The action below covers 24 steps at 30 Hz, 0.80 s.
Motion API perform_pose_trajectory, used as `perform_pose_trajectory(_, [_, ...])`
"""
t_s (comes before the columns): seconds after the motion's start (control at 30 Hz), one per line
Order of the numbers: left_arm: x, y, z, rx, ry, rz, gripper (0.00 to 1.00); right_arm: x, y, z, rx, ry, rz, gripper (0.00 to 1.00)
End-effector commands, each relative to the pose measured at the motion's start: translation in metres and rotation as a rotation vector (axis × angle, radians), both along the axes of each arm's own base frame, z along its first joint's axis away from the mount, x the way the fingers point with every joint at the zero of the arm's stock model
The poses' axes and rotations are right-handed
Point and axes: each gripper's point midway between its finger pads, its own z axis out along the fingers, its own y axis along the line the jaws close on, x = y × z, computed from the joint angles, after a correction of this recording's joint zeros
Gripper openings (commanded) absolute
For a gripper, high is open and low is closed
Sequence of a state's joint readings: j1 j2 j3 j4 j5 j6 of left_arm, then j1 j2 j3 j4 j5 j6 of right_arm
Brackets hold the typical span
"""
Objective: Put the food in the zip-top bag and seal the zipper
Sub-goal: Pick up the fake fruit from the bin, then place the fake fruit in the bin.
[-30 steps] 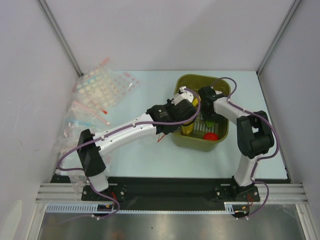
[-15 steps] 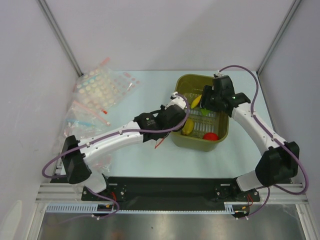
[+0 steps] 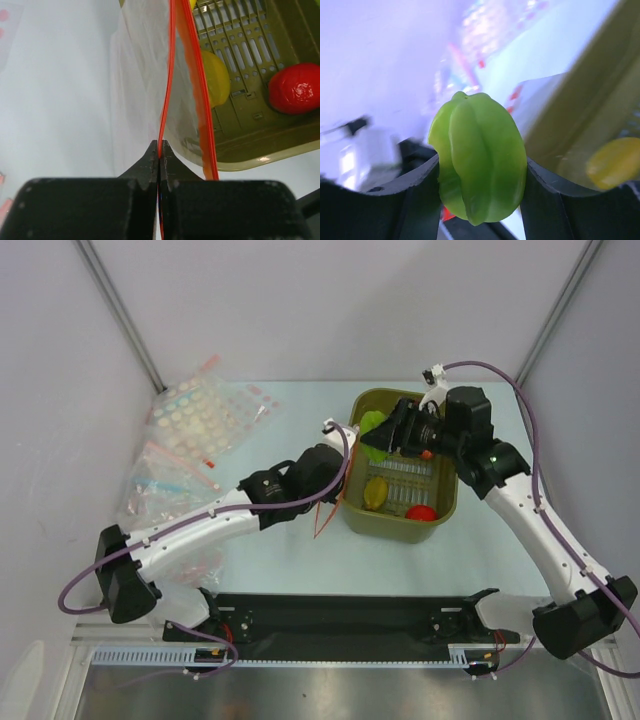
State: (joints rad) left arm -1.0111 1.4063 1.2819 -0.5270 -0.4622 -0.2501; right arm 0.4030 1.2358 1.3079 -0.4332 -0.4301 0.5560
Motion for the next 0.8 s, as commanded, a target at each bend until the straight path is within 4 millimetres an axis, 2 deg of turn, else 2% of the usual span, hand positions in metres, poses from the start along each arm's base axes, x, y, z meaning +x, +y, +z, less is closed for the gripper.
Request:
perform_pose_trajectory(0.0, [0.004,-0.010,0.031,-0.142,-0.007,-0.012,0.00,-0.033,0.022,0.042,0.130,-0.057,0.141,0.15])
perform_pose_trajectory(0.1, [0.012,-0.009,0.034,-0.177,0.011,0.014,0.00,-0.045,0.028,0.042,0.137,-0.051,0.174,0.15])
perform_pose_trajectory(0.2, [0.016,-0.011,0.030,-0.211,0.050,0.033,0.00,-0.051,0.034,0.032,0.136,-0.019,0.199,0.15])
perform_pose_trajectory(0.4, [0.018,-0.011,0.041,-0.264,0.048,0.053,0.00,-0.047,0.045,0.002,0.108,0.073,0.232,0.14])
perform_pose_trajectory(0.57, [0.020,-0.013,0.050,-0.298,0.040,0.043,0.00,-0.046,0.061,-0.011,0.073,0.083,0.258,0.14])
perform_pose_trajectory(0.6, [0.020,-0.014,0.053,-0.303,0.037,0.041,0.00,-0.043,0.063,-0.016,0.057,0.098,0.249,0.14])
perform_pose_trajectory(0.67, [0.022,-0.014,0.054,-0.303,0.032,0.047,0.00,-0.037,0.062,-0.039,-0.024,0.159,0.225,0.13])
perform_pose_trajectory(0.7, [0.023,-0.015,0.056,-0.305,0.028,0.049,0.00,-0.034,0.062,-0.035,-0.043,0.156,0.216,0.12])
perform_pose_trajectory(0.73, [0.023,-0.015,0.057,-0.309,0.025,0.050,0.00,-0.033,0.059,-0.056,-0.098,0.228,0.202,0.11])
perform_pose_trajectory(0.77, [0.024,-0.015,0.060,-0.314,0.017,0.051,0.00,-0.029,0.056,-0.064,-0.140,0.232,0.190,0.10])
